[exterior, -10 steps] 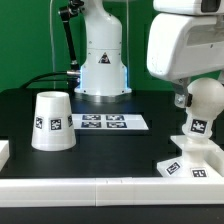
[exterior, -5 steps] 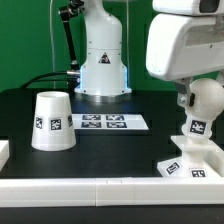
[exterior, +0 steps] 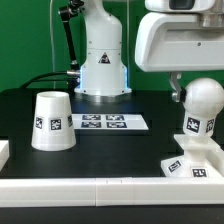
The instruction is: Assemble lamp
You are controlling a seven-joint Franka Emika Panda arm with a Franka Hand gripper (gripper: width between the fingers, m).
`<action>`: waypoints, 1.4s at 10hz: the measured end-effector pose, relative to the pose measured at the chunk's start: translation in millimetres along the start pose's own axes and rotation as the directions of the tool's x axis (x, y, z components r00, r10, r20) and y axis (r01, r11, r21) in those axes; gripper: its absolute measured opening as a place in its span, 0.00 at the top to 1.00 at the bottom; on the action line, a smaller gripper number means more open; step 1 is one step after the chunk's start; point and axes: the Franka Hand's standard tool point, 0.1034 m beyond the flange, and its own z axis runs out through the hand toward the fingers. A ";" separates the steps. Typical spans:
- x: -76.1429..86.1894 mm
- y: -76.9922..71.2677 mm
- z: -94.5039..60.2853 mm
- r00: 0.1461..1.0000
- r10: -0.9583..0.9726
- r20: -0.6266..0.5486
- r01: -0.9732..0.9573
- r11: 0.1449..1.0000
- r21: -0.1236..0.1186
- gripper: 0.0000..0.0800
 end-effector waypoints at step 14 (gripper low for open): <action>-6.1 -8.2 0.7 0.460 0.887 0.041 -0.886 0.456 0.081 0.28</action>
Offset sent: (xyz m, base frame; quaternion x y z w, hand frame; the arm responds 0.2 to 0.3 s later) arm -0.0140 0.0016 -0.0056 -0.0240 0.0255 0.1425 0.9892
